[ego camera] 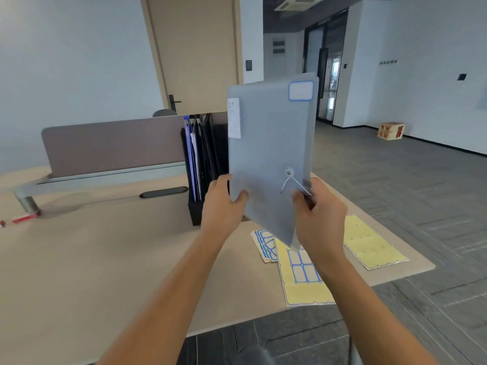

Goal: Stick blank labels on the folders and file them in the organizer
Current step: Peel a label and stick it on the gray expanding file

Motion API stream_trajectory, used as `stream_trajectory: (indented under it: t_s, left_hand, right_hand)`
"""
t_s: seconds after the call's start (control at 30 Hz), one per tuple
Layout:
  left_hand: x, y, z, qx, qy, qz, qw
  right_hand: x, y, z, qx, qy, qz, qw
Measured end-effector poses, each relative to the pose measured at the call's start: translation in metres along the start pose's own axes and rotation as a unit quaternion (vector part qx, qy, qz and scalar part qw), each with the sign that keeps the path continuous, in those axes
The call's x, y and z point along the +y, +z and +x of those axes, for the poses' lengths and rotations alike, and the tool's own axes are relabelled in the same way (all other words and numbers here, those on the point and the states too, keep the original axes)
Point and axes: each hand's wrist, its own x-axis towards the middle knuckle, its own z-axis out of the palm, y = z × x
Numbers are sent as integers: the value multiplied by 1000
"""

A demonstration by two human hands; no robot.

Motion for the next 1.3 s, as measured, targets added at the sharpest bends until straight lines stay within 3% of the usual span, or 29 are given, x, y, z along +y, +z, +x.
stream_trajectory:
  t_s: [0.33, 0.53, 0.8, 1.07, 1.3]
  left_hand:
    - [-75, 3, 42, -37, 36, 227, 973]
    - [-128, 18, 63, -61, 90, 347, 932]
    - [-178, 34, 71, -25, 164, 365, 916]
    - [-186, 37, 67, -18, 168, 350, 922]
    - [-188, 37, 66, -13, 168, 344, 924]
  right_hand:
    - [22, 85, 57, 56, -44, -76, 995]
    - [39, 152, 93, 58, -57, -121, 989]
    - [60, 222, 115, 26, -73, -157, 985]
    - [70, 258, 122, 13, -84, -114, 990]
    - [78, 267, 115, -52, -147, -109, 982]
